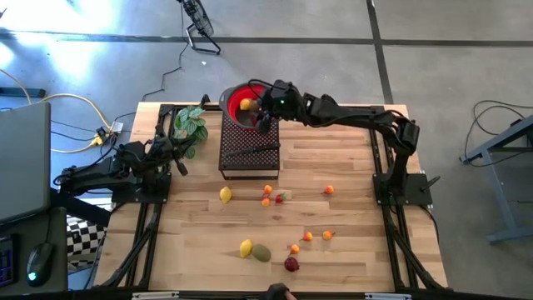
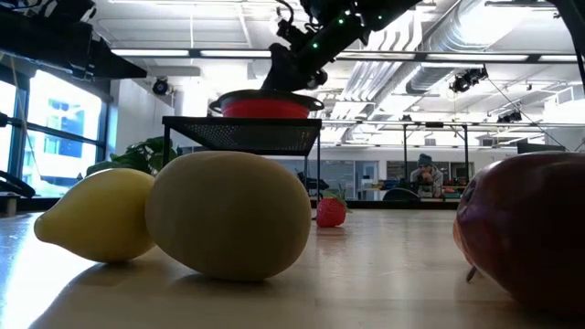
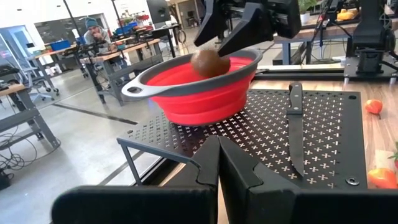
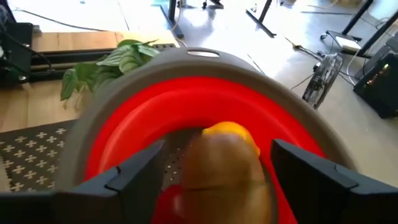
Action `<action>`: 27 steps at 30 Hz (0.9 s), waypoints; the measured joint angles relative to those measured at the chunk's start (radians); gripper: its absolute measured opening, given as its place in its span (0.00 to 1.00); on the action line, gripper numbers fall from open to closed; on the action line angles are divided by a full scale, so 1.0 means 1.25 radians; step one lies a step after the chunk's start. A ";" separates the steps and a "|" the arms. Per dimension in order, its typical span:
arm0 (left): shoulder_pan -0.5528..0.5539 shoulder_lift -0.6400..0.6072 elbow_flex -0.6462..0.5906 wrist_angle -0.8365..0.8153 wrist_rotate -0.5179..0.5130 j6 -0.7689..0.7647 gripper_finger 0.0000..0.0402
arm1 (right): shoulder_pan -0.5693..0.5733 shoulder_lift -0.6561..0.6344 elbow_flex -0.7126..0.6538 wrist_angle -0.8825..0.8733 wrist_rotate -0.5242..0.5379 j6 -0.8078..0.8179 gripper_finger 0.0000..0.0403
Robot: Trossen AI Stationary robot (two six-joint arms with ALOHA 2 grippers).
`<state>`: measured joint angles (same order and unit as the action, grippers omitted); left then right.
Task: Pick & Place Fruit
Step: Put the top kiwi into the red strainer bowl, then put the pear into the red strainer bowl
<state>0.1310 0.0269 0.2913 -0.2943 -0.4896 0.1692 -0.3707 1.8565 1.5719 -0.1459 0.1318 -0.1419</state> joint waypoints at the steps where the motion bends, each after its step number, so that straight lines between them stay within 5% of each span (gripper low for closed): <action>1: 0.000 0.000 0.000 0.000 0.000 0.000 0.00 | 0.000 -0.001 0.000 0.000 0.003 -0.008 0.73; 8: 0.000 0.000 0.000 0.000 0.000 0.000 0.00 | 0.004 -0.018 -0.001 -0.016 0.107 -0.058 0.78; 13: 0.000 0.000 0.000 0.000 -0.002 0.000 0.00 | 0.009 -0.086 0.000 -0.071 0.099 -0.058 0.74; 20: 0.000 0.000 0.000 0.000 -0.002 0.000 0.00 | 0.030 -0.169 0.000 -0.299 0.071 -0.043 0.60; 27: 0.000 0.000 0.000 0.000 -0.002 0.000 0.00 | 0.036 -0.214 0.000 -0.611 -0.034 0.105 0.44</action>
<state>0.1309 0.0268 0.2913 -0.2944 -0.4924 0.1696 -0.3252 1.5889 1.5719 -0.9091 0.0895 -0.0109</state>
